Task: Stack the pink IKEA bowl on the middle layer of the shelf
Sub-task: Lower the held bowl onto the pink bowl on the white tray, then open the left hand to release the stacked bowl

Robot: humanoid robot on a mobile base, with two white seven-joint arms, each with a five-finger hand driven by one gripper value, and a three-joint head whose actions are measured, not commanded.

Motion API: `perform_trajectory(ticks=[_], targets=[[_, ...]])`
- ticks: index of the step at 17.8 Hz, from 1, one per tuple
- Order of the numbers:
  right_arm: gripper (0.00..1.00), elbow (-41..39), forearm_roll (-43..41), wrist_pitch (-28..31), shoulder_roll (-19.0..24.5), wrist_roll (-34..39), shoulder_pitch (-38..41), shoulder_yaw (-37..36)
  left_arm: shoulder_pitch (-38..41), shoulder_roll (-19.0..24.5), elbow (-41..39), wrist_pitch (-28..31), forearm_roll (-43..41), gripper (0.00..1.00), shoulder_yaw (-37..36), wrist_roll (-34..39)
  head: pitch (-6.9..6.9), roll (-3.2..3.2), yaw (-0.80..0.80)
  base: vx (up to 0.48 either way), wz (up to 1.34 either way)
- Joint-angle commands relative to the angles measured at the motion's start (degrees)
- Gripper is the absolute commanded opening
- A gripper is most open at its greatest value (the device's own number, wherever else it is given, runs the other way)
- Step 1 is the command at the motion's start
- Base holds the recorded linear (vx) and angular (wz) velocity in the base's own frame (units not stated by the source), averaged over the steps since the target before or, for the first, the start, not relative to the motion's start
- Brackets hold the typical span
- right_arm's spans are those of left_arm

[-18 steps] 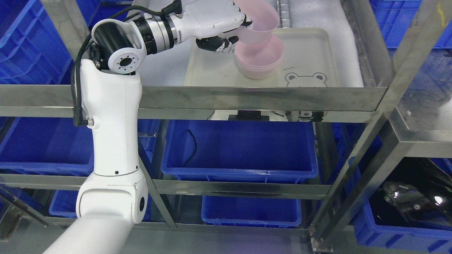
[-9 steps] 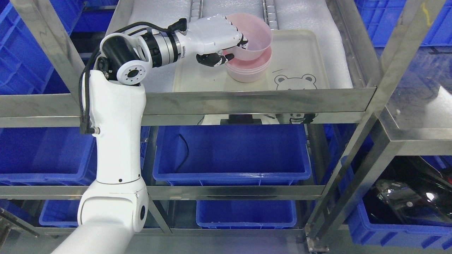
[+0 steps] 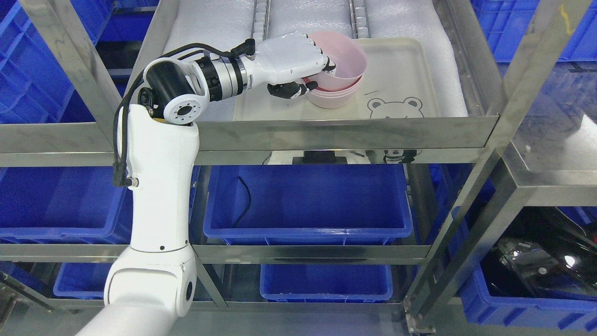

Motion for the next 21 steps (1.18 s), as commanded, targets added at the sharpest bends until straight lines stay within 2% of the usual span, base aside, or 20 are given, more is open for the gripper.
perform_trajectory(ticks=[1, 6, 8, 13, 16, 18, 21], targets=[[1.00, -1.00, 0.00, 0.03, -1.00, 0.01, 1.32, 0.00, 0.61, 1.00, 0.12, -0.03, 0.02, 0.58, -0.91, 1.03, 0.00, 0.00, 0.00, 0.000, 0.00], [1.00, -1.00, 0.00, 0.03, -1.00, 0.01, 1.32, 0.00, 0.79, 1.00, 0.82, -0.03, 1.43, 1.00, 1.02, 3.58, -0.01, 0.00, 0.00, -0.001, 0.00], [1.00, -1.00, 0.00, 0.03, -1.00, 0.01, 1.32, 0.00, 0.70, 1.00, 0.91, -0.03, 7.10, 1.00, 4.53, 2.80, -0.01, 0.00, 0.00, 0.000, 0.00], [1.00, -1.00, 0.00, 0.03, -1.00, 0.01, 1.32, 0.00, 0.70, 1.00, 2.93, 0.23, 23.72, 1.00, 7.18, 2.17, -0.01, 0.00, 0.00, 0.000, 0.00], [1.00, -1.00, 0.00, 0.03, -1.00, 0.01, 1.32, 0.00, 0.79, 1.00, 3.20, 3.83, 35.66, 1.00, 6.93, 3.14, -0.01, 0.00, 0.00, 0.000, 0.00], [1.00, -1.00, 0.00, 0.03, -1.00, 0.01, 1.32, 0.00, 2.27, 1.00, 2.85, 4.97, 42.27, 1.00, 2.11, 4.80, -0.01, 0.00, 0.00, 0.000, 0.00], [1.00, -1.00, 0.00, 0.03, -1.00, 0.01, 1.32, 0.00, 10.95, 1.00, -0.22, 4.28, 45.28, 1.00, -11.40, 6.31, -0.01, 0.00, 0.00, 0.000, 0.00]])
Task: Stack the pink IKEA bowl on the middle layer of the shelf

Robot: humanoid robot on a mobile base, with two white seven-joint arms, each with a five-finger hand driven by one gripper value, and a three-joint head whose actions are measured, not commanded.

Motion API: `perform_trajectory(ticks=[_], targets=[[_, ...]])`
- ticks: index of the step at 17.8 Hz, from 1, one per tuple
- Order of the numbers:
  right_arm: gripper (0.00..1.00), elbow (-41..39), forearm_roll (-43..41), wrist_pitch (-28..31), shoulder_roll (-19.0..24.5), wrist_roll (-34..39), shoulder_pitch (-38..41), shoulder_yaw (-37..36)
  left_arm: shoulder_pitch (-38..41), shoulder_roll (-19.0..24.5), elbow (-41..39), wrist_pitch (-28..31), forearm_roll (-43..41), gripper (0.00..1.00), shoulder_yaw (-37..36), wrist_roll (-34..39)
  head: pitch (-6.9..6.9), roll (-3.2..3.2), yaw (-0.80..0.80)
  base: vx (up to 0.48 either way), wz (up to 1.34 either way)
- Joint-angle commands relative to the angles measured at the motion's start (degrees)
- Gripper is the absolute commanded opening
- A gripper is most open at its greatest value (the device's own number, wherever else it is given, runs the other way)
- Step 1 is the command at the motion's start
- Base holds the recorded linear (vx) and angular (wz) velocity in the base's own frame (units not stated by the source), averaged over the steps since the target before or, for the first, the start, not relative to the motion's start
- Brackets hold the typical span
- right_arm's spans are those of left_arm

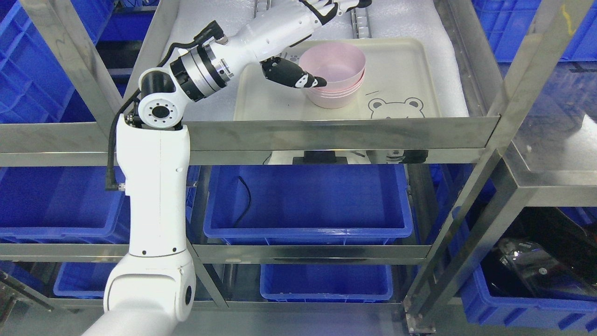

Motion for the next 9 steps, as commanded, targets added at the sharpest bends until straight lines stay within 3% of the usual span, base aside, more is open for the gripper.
perform_trajectory(ticks=[1, 5, 9], targets=[[1.00, -1.00, 0.00, 0.03, -1.00, 0.01, 1.31, 0.00, 11.04, 1.00, -2.97, -0.29, 11.54, 1.00, -18.32, 0.64, 0.00, 0.00, 0.00, 0.000, 0.00], [1.00, -1.00, 0.00, 0.03, -1.00, 0.01, 1.31, 0.00, 19.49, 1.00, -4.03, -4.42, 11.45, 1.00, -29.51, 0.63, 0.00, 0.00, 0.00, 0.000, 0.00], [1.00, -1.00, 0.00, 0.03, -1.00, 0.01, 1.31, 0.00, 29.07, 1.00, -3.95, -4.42, 11.10, 1.00, -30.06, 0.81, 0.00, 0.00, 0.00, 0.000, 0.00]])
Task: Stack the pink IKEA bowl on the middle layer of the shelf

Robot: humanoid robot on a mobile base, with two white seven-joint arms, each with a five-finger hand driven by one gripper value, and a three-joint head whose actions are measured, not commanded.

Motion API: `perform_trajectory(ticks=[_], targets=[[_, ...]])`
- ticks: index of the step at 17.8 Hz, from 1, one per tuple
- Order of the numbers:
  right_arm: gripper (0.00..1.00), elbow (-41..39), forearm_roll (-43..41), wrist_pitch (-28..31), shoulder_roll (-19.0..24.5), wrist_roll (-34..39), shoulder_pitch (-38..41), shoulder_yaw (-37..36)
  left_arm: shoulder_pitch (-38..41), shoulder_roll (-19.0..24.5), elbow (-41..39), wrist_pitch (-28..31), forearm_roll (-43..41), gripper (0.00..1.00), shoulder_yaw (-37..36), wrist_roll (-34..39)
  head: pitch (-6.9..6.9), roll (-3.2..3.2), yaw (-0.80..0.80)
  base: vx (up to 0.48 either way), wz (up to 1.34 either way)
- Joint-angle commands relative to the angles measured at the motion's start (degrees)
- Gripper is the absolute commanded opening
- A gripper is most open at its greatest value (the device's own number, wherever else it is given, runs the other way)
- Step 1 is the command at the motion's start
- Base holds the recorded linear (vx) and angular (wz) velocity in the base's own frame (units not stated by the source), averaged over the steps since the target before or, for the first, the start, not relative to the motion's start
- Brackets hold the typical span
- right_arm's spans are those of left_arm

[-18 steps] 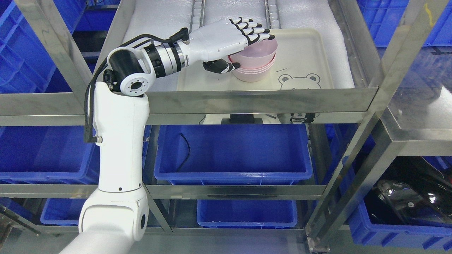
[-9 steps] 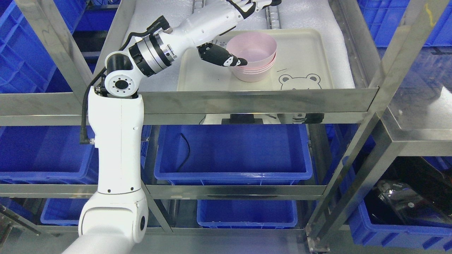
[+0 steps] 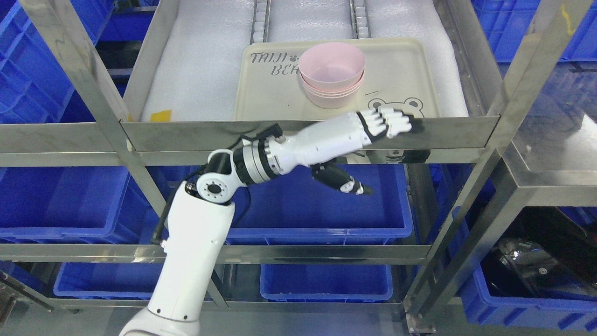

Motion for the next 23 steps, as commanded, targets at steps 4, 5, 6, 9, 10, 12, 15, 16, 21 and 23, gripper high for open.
perform_trajectory(ticks=[4, 5, 6, 9, 10, 12, 15, 16, 21, 23], targets=[[1.00, -1.00, 0.00, 0.03, -1.00, -0.01, 1.32, 0.00, 22.59, 1.00, 0.31, -0.63, 1.60, 1.00, -5.84, 0.91, 0.00, 0.00, 0.00, 0.000, 0.00], [1.00, -1.00, 0.00, 0.03, -1.00, -0.01, 1.32, 0.00, 26.02, 1.00, 1.45, -0.63, 1.60, 1.00, -4.78, 1.08, 0.00, 0.00, 0.00, 0.000, 0.00], [1.00, -1.00, 0.00, 0.03, -1.00, -0.01, 1.32, 0.00, 28.75, 1.00, 3.38, -0.63, 1.69, 1.00, -4.16, 2.04, 0.00, 0.00, 0.00, 0.000, 0.00], [1.00, -1.00, 0.00, 0.03, -1.00, -0.01, 1.32, 0.00, 30.98, 1.00, 10.93, -0.63, 2.82, 1.00, 0.14, 17.62, 0.00, 0.00, 0.00, 0.000, 0.00], [1.00, -1.00, 0.00, 0.03, -1.00, -0.01, 1.32, 0.00, 31.07, 1.00, 11.82, -0.63, 3.26, 1.00, 1.11, 21.96, 0.00, 0.00, 0.00, 0.000, 0.00], [1.00, -1.00, 0.00, 0.03, -1.00, -0.01, 1.32, 0.00, 31.59, 1.00, 11.83, 0.40, 5.97, 1.00, 2.00, 30.49, 0.00, 0.00, 0.00, 0.000, 0.00], [1.00, -1.00, 0.00, 0.03, -1.00, -0.01, 1.32, 0.00, 31.59, 1.00, 9.91, 6.56, 7.84, 0.98, 4.28, 39.82, 0.00, 0.00, 0.00, 0.000, 0.00], [1.00, -1.00, 0.00, 0.03, -1.00, -0.01, 1.32, 0.00, 31.51, 1.00, 8.94, 9.80, 8.80, 0.98, 5.07, 41.59, 0.00, 0.00, 0.00, 0.000, 0.00], [1.00, -1.00, 0.00, 0.03, -1.00, -0.01, 1.32, 0.00, 31.51, 1.00, 3.93, 19.40, 13.55, 1.00, 7.71, 43.18, 0.00, 0.00, 0.00, 0.000, 0.00], [1.00, -1.00, 0.00, 0.03, -1.00, -0.01, 1.32, 0.00, 31.51, 1.00, 1.83, 20.28, 13.55, 1.00, 7.72, 44.41, 0.00, 0.00, 0.00, 0.000, 0.00]])
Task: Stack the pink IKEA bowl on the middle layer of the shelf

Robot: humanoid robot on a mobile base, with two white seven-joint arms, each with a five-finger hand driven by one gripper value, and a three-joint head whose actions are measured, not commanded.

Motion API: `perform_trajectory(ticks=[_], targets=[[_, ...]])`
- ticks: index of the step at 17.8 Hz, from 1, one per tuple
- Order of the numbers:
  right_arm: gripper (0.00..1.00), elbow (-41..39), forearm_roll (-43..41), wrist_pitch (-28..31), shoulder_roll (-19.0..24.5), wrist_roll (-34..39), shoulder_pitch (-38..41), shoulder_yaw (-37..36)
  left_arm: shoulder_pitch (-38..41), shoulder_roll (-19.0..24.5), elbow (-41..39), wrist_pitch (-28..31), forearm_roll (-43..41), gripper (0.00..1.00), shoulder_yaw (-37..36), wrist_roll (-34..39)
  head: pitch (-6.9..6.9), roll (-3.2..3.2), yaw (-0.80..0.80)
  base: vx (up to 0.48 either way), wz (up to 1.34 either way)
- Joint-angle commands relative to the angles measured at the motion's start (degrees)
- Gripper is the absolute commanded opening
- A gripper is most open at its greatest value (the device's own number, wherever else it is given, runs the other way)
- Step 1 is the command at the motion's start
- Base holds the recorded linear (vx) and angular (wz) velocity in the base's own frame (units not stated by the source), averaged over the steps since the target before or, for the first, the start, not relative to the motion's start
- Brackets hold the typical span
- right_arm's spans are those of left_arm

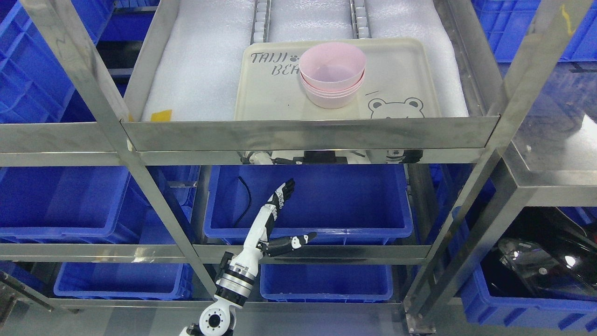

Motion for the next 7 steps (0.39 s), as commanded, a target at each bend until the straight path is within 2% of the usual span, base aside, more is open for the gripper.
perform_trajectory(ticks=[1, 4, 7], targets=[[1.00, -1.00, 0.00, 0.03, -1.00, -0.01, 1.32, 0.00, 0.54, 1.00, -6.24, 4.02, 3.34, 1.00, 4.19, 3.30, 0.00, 0.00, 0.00, 0.000, 0.00], [1.00, -1.00, 0.00, 0.03, -1.00, -0.01, 1.32, 0.00, 1.06, 1.00, -10.90, 4.74, 3.61, 1.00, 3.14, 6.13, 0.00, 0.00, 0.00, 0.000, 0.00], [1.00, -1.00, 0.00, 0.03, -1.00, -0.01, 1.32, 0.00, 3.17, 1.00, -11.44, 4.65, 3.61, 1.00, 1.46, 7.27, 0.00, 0.00, 0.00, 0.000, 0.00]])
